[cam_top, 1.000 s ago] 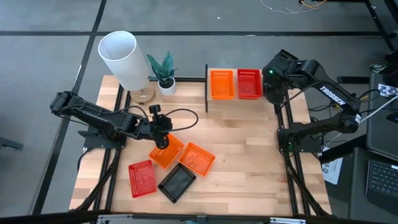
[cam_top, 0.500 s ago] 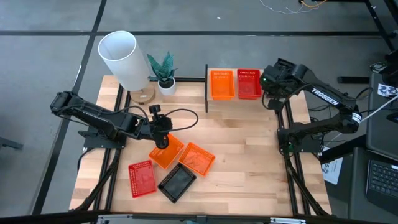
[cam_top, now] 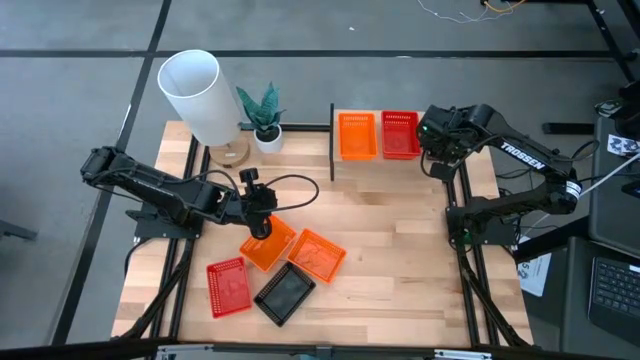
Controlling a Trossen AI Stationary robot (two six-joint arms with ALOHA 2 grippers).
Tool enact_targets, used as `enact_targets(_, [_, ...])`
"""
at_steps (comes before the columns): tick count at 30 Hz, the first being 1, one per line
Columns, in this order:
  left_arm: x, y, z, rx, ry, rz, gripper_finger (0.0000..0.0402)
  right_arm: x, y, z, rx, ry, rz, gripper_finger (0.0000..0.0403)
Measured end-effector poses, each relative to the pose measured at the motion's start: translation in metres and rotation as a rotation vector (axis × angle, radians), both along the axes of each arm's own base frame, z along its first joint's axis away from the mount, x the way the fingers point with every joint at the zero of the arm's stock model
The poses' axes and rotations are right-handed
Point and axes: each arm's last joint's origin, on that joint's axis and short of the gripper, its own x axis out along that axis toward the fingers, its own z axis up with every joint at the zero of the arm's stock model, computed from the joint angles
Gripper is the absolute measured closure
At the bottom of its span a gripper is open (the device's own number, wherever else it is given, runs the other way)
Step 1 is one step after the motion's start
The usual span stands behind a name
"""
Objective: Stack baskets on shelf by color
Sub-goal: Stack the top black basket on top of the black basket on the shelf, then stack the left orange basket on top of the orange basket on the shelf
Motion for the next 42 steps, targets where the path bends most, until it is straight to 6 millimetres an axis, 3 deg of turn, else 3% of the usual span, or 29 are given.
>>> enact_targets(9, [0.000, 0.000, 0.000, 0.000, -0.001, 0.000, 0.0299, -0.001, -0.001, 0.003, -0.057, 0.013, -0.035, 0.0284])
enact_targets(15, [0.000, 0.000, 0.000, 0.000, -0.001, 0.000, 0.0299, 0.000, 0.002, 0.026, -0.010, -0.138, -0.033, 0.0284])
enact_targets(20, [0.000, 0.000, 0.000, 0.000, -0.001, 0.000, 0.0299, -0.001, 0.003, 0.043, -0.020, -0.262, -0.132, 0.0285])
enact_targets(24, [0.000, 0.000, 0.000, 0.000, -0.001, 0.000, 0.0299, 0.007, 0.007, 0.044, 0.155, -0.460, -0.277, 0.0285])
enact_targets(28, [0.000, 0.000, 0.000, -0.001, -0.001, 0.000, 0.0299, 0.023, 0.019, 0.037, 0.384, -0.570, -0.223, 0.0285])
enact_targets(33, [-0.004, -0.005, -0.004, -0.104, 0.008, 0.014, 0.0299, 0.040, 0.046, 0.016, 0.528, -0.521, -0.092, 0.0285])
enact_targets(37, [-0.022, -0.017, -0.015, -0.306, 0.141, 0.057, 0.0299, 0.046, 0.073, -0.012, 0.571, -0.388, -0.050, 0.0285])
enact_targets(42, [-0.053, -0.027, -0.024, -0.472, 0.326, 0.273, 0.0299, 0.052, 0.101, -0.046, 0.574, -0.310, -0.068, 0.0285])
